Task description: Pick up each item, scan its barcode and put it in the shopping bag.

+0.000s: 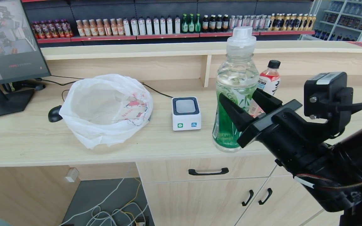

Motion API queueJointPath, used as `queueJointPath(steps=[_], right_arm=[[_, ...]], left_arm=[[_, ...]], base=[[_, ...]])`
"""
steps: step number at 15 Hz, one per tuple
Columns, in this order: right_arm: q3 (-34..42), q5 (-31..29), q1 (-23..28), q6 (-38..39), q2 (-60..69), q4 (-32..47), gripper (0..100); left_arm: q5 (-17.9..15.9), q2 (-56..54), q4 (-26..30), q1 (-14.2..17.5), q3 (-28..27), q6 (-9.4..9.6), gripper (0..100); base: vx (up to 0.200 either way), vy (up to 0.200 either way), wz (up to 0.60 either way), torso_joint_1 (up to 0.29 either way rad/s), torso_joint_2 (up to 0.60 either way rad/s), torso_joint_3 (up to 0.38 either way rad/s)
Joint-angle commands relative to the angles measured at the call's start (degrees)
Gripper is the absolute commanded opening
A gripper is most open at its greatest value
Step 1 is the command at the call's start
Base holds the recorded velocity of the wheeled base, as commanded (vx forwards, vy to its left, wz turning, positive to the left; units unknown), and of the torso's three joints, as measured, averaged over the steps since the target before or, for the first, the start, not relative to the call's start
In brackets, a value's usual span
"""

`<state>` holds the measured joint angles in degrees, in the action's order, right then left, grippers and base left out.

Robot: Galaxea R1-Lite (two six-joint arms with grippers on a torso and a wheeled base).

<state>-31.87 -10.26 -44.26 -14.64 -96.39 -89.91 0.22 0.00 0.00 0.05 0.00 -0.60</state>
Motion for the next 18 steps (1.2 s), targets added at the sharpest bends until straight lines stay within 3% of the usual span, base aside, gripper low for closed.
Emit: queueJointPath(steps=[1, 6, 18], right_arm=[[-2.32, -0.11, 3.13, -1.62, -0.90, -0.09, 0], [-5.14, 2.44, 11.74, 3.39, -1.17, -0.09, 0], [-8.12, 2.18, 11.83, 4.09, -3.01, -0.09, 0]], left_arm=[[0.04, 0.00, 0.00, 0.04, 0.00, -0.02, 100], [0.04, 0.00, 0.00, 0.04, 0.00, 0.16, 100], [0.04, 0.00, 0.00, 0.04, 0.00, 0.16, 100]], base=[[0.000, 0.000, 0.00, 0.000, 0.00, 0.000], [0.000, 0.000, 0.00, 0.000, 0.00, 0.000], [0.000, 0.000, 0.00, 0.000, 0.00, 0.000]])
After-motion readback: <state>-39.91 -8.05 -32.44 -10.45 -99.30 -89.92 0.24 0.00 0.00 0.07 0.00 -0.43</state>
